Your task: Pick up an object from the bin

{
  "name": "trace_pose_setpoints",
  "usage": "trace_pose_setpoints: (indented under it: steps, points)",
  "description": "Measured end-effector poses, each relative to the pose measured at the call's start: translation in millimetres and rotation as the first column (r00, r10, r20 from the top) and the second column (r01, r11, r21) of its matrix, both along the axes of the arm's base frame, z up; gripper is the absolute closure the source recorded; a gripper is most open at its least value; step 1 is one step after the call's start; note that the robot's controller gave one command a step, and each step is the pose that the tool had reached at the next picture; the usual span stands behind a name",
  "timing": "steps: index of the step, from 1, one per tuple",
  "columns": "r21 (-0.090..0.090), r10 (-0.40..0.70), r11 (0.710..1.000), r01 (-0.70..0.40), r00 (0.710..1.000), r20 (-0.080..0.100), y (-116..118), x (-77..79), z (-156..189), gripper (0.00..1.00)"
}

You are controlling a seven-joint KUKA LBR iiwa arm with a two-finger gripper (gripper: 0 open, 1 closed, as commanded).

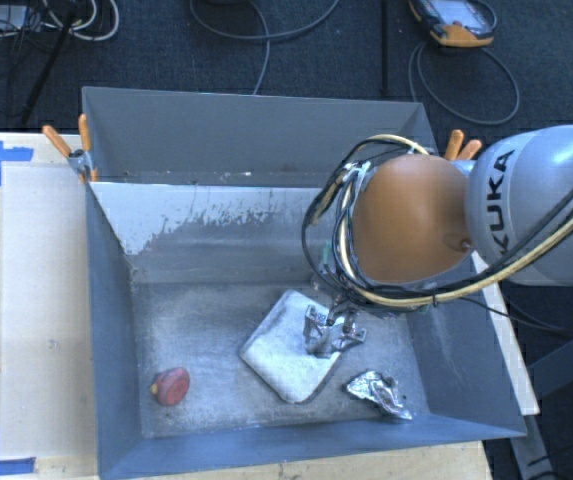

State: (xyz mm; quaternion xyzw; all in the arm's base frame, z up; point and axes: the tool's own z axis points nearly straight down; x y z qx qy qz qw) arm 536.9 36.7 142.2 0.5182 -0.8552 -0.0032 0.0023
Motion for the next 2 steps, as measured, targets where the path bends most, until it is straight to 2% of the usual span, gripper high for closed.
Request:
trace_pose_setpoints:
  steps: [1, 2]
  points:
    - [-0.009, 0.099, 0.995, -0.099, 0.995, 0.001, 7.5, -39.3, -65.3, 1.00]
    - [-0.002, 0.075, 0.997, -0.075, 0.997, 0.014, 10.8, -39.7, 83.5, 1.00]
